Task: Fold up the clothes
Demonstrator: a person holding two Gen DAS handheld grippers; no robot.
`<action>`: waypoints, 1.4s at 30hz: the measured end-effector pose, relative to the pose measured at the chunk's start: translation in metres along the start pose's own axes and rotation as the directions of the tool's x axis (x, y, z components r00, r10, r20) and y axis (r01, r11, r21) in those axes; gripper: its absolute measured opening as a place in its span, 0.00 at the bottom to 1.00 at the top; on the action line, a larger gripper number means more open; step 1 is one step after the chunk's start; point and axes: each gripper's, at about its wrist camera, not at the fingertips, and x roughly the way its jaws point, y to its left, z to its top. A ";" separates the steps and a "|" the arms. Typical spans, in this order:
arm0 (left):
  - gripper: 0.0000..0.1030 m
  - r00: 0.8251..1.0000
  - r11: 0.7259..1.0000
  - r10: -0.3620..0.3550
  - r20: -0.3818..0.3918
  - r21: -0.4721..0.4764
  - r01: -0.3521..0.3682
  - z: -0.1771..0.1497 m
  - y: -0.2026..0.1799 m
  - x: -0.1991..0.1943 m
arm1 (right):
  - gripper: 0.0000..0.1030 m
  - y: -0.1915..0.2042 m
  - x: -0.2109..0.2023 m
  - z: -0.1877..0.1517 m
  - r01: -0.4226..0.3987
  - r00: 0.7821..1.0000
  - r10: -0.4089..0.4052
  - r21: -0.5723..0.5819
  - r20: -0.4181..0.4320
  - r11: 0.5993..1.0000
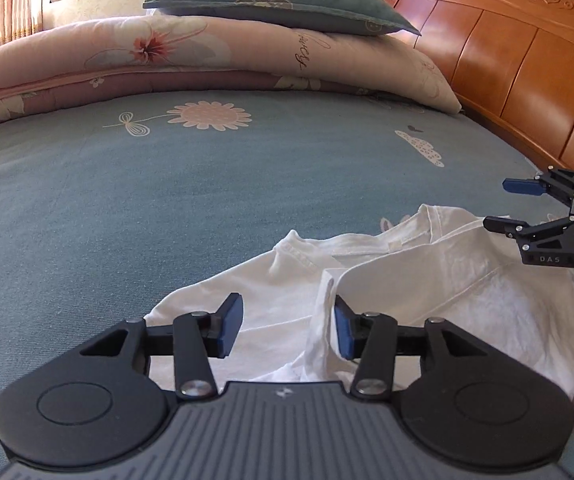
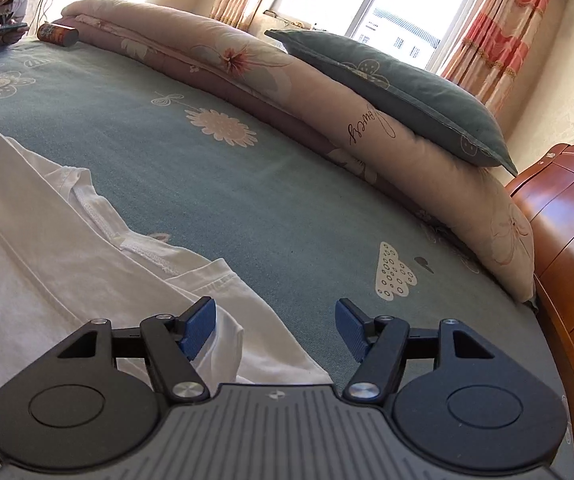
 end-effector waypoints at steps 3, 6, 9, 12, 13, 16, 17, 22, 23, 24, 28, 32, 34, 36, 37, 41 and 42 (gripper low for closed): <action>0.57 0.999 1.000 0.005 0.048 -0.029 -0.004 0.007 0.008 -0.015 | 0.70 -0.018 -0.014 0.006 0.003 1.000 -0.004 0.066 0.022 0.998; 0.61 0.995 0.998 0.011 0.095 -0.057 -0.006 0.014 0.017 -0.031 | 0.70 -0.037 -0.032 0.006 -0.015 0.999 0.009 0.137 0.043 0.990; 0.61 0.991 0.997 0.012 0.134 -0.075 -0.002 0.018 0.023 -0.046 | 0.70 -0.045 -0.056 -0.004 -0.030 0.998 0.019 0.178 0.059 0.984; 0.63 0.992 0.999 -0.044 0.116 -0.005 0.045 -0.001 0.012 -0.069 | 0.75 -0.040 -0.084 -0.022 -0.125 0.990 0.116 0.129 0.078 0.984; 0.66 0.993 0.998 -0.059 0.101 0.036 0.056 -0.011 0.005 -0.078 | 0.80 -0.038 -0.094 -0.029 -0.161 0.985 0.152 0.107 0.083 0.981; 0.80 0.994 0.981 -0.079 0.078 0.183 0.064 -0.046 -0.020 -0.104 | 0.87 -0.025 -0.113 -0.049 -0.225 0.972 0.223 0.017 0.069 0.974; 0.82 0.995 0.972 -0.081 0.058 0.225 0.066 -0.055 -0.027 -0.107 | 0.88 -0.019 -0.114 -0.054 -0.222 0.974 0.222 -0.016 0.046 0.975; 0.82 0.999 0.904 0.020 -0.032 0.427 -0.005 -0.084 -0.060 -0.092 | 0.88 -0.003 -0.091 -0.071 -0.166 0.985 0.162 -0.072 -0.050 0.984; 0.82 0.999 0.894 0.035 -0.037 0.448 -0.014 -0.086 -0.063 -0.087 | 0.88 -0.003 -0.085 -0.073 -0.155 0.987 0.151 -0.069 -0.056 0.986; 0.82 0.998 0.884 0.048 -0.040 0.467 -0.023 -0.087 -0.065 -0.081 | 0.88 -0.003 -0.080 -0.074 -0.146 0.988 0.142 -0.066 -0.060 0.987; 0.82 0.996 0.884 0.088 -0.018 0.462 -0.070 -0.080 -0.057 -0.067 | 0.88 -0.009 -0.065 -0.071 -0.105 0.994 0.103 -0.062 -0.041 0.992; 0.82 0.996 0.910 0.089 0.000 0.407 -0.081 -0.064 -0.037 -0.058 | 0.88 -0.020 -0.052 -0.065 -0.080 0.996 0.079 -0.043 -0.029 0.996; 0.82 0.994 0.912 0.109 0.002 0.397 -0.101 -0.059 -0.027 -0.051 | 0.88 -0.027 -0.046 -0.064 -0.068 0.997 0.067 -0.029 -0.025 0.997; 0.82 0.989 0.909 0.148 0.002 0.395 -0.137 -0.057 -0.019 -0.045 | 0.88 -0.035 -0.039 -0.063 -0.044 0.999 0.044 -0.010 -0.025 0.999; 0.82 0.986 0.909 0.166 -0.002 0.389 -0.152 -0.058 -0.013 -0.042 | 0.88 -0.040 -0.035 -0.064 -0.031 0.999 0.031 0.002 -0.027 1.000; 0.82 0.964 0.913 0.265 -0.015 0.326 -0.246 -0.064 0.008 -0.036 | 0.88 -0.059 -0.021 -0.072 0.080 0.994 -0.074 0.085 -0.076 0.993; 0.82 0.960 0.916 0.281 -0.017 0.304 -0.263 -0.066 0.013 -0.037 | 0.88 -0.064 -0.019 -0.075 0.102 0.991 -0.091 0.118 -0.096 0.988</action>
